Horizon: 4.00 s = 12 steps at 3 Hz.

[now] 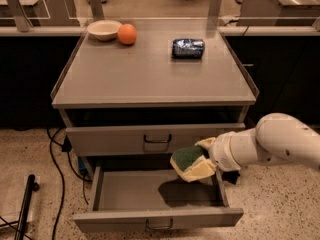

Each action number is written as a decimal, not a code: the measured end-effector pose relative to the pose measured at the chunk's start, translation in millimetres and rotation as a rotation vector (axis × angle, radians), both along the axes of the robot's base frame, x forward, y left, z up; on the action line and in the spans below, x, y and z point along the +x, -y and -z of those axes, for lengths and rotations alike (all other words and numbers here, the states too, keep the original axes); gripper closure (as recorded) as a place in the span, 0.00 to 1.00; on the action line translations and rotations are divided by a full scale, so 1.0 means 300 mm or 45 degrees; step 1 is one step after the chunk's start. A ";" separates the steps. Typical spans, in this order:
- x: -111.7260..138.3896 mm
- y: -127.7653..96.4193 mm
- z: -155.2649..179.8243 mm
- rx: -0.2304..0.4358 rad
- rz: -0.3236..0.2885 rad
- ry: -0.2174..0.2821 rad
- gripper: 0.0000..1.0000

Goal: Place sponge into middle drawer

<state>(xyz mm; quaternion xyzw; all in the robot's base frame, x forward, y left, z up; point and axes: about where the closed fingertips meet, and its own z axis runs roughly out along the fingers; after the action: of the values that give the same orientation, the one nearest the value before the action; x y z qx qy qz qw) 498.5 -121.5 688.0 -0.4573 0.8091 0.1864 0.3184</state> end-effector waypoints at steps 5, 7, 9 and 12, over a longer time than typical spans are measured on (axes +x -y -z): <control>0.030 -0.047 0.475 0.022 -0.039 -0.024 1.00; 0.056 -0.057 0.676 0.063 -0.038 0.008 1.00; 0.131 -0.127 0.872 0.076 -0.152 0.070 1.00; 0.248 -0.130 0.951 0.049 -0.181 0.140 1.00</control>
Offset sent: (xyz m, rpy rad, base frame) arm -0.0005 0.0129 -0.0443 0.0245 0.0120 0.0233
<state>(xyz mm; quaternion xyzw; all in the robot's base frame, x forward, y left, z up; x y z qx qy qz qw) 572.8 -82.6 402.5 -0.5168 0.7522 0.1986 0.3572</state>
